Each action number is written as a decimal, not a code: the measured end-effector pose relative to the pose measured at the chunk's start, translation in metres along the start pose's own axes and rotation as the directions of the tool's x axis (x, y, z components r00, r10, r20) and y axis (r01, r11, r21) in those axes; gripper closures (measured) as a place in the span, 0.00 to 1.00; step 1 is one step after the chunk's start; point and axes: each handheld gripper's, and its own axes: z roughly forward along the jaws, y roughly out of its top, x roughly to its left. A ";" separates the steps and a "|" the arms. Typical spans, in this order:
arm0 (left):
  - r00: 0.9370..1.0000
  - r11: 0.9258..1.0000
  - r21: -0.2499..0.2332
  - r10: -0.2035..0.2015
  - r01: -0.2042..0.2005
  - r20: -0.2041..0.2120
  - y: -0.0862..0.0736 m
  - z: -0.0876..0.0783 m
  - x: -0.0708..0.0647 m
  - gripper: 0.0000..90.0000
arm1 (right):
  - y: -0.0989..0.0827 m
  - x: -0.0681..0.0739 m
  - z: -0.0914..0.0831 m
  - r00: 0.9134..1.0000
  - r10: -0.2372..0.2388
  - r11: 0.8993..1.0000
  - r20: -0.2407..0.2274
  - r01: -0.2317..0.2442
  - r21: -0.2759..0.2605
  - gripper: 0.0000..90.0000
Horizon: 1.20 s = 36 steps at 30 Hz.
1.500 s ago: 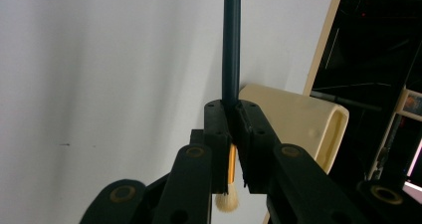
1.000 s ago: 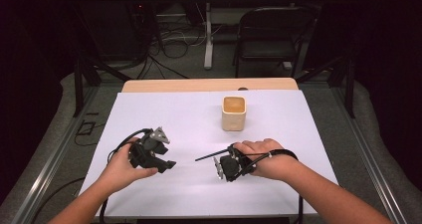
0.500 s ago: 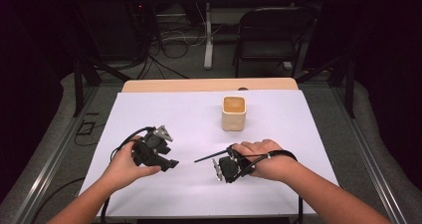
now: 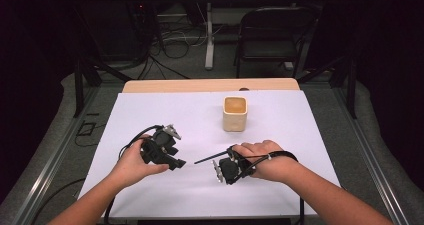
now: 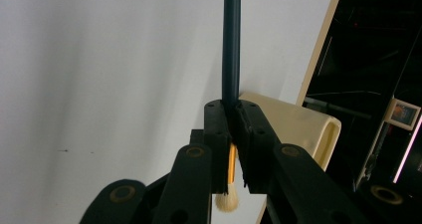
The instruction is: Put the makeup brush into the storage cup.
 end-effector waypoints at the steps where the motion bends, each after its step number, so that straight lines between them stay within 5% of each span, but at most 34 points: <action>1: 1.000 1.000 0.000 -0.005 0.005 0.006 0.002 0.001 0.000 0.52 | 0.000 0.000 0.000 1.000 0.000 1.000 0.002 0.000 -0.006 0.93; 36: 0.998 1.000 0.016 0.017 -0.018 0.058 0.021 0.021 -0.009 0.54 | 0.004 -0.001 0.000 0.999 -0.043 0.999 0.023 0.043 0.000 0.93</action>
